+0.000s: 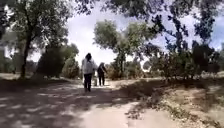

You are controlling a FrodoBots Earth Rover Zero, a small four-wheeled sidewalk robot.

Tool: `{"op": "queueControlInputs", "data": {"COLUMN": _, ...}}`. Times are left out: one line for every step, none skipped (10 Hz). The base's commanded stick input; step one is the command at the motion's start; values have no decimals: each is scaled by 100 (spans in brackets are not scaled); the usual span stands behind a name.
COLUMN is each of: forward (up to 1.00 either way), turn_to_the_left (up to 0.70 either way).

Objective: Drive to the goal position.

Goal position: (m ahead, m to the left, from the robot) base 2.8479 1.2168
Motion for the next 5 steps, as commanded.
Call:
{"op": "queueControlInputs", "data": {"forward": 70, "turn_to_the_left": -1}}
{"op": "queueControlInputs", "data": {"forward": 70, "turn_to_the_left": -1}}
{"op": "queueControlInputs", "data": {"forward": 70, "turn_to_the_left": -1}}
{"op": "queueControlInputs", "data": {"forward": 70, "turn_to_the_left": -1}}
{"op": "queueControlInputs", "data": {"forward": 70, "turn_to_the_left": 12}}
